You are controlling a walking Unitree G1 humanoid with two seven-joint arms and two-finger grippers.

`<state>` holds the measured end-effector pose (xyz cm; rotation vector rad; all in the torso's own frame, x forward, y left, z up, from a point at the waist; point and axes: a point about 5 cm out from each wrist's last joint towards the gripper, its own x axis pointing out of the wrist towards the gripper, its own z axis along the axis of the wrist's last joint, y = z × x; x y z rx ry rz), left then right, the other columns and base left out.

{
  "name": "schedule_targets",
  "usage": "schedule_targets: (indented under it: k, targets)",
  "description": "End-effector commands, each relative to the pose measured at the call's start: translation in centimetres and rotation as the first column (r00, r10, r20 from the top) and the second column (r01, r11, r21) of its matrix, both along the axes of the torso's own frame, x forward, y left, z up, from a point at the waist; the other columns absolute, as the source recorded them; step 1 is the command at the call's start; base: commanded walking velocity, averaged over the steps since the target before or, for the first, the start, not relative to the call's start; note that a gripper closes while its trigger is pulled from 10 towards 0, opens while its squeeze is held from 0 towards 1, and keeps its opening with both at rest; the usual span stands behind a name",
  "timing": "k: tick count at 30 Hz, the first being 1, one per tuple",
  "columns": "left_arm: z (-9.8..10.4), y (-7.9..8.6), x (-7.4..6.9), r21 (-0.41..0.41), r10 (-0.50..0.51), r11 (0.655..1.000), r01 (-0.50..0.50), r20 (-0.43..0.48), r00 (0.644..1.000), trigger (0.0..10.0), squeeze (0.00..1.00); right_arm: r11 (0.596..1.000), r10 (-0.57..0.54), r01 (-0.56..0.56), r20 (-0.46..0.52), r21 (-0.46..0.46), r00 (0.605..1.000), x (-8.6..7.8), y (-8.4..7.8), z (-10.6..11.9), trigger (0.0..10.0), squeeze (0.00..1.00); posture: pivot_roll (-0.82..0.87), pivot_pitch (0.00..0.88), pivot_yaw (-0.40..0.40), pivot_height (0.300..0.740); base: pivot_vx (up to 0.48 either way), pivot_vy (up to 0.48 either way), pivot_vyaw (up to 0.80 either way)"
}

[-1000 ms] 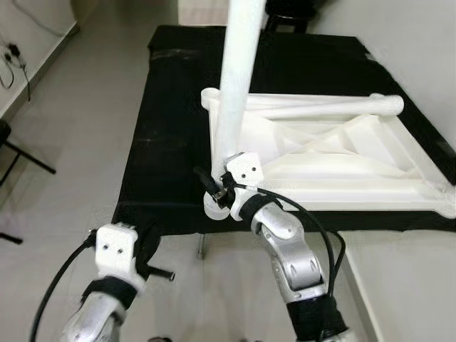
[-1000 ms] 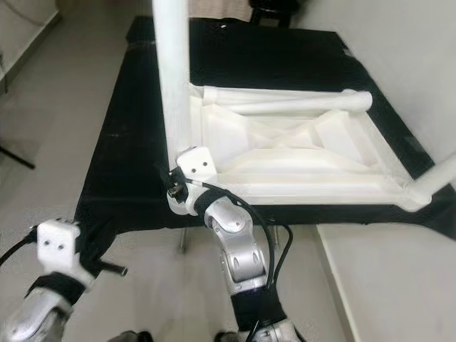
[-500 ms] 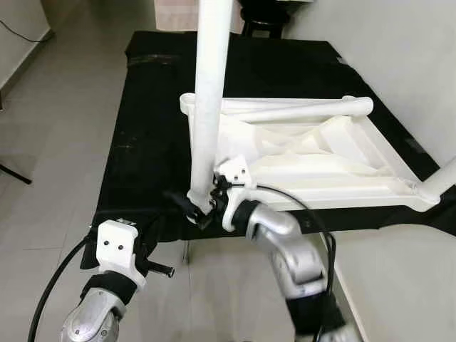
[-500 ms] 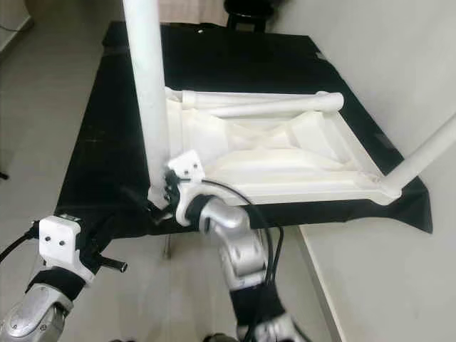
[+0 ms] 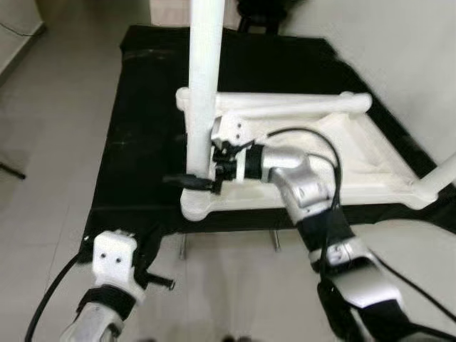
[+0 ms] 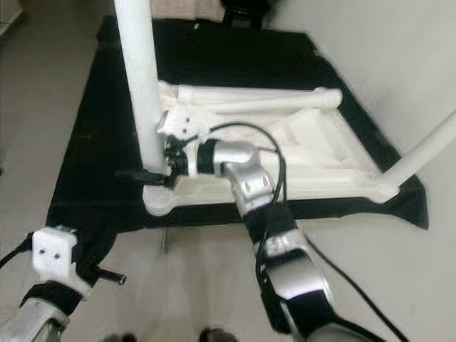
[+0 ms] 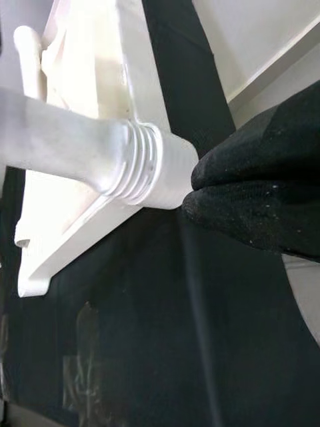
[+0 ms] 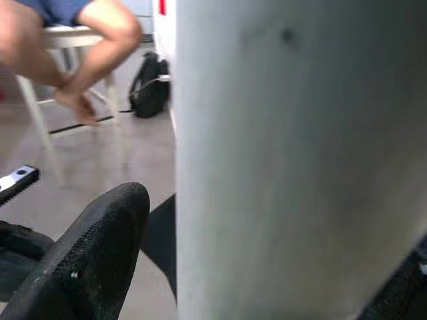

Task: Building children table

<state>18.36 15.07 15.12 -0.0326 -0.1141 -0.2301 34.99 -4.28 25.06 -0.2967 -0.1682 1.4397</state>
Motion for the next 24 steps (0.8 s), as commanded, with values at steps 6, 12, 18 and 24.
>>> schedule_targets:
  k: [6,12,18,24]
  targets:
    - [0.1,-0.5,-1.7,-0.010,-0.010,1.000,0.009,-0.045,0.999,10.0,0.00,0.986,0.163,-0.164,-0.079,-0.010,0.983,0.2,1.2,-0.9,0.0,0.00,-0.02,0.291,-0.133,0.740,0.000,0.000,0.00]
    - [0.1,-0.5,-2.0,-0.013,-0.015,1.000,0.014,-0.058,0.998,10.0,0.00,0.987,0.159,-0.159,-0.084,-0.002,0.984,0.5,1.1,-1.2,0.0,0.00,-0.02,0.300,-0.128,0.740,0.000,0.000,0.00]
    - [0.1,-0.4,-1.9,-0.015,-0.016,1.000,0.015,-0.064,0.998,10.0,0.00,0.994,0.104,-0.102,-0.065,0.032,0.992,1.1,0.0,-0.8,0.0,0.00,-0.04,0.294,-0.120,0.740,0.000,0.000,0.00]
    - [0.1,-0.3,-1.4,-0.012,-0.016,1.000,0.015,-0.061,0.998,10.0,0.00,0.995,-0.040,0.043,-0.040,0.086,0.998,1.0,-2.8,-1.2,0.0,0.00,-0.06,0.267,-0.130,0.740,0.000,0.000,0.00]
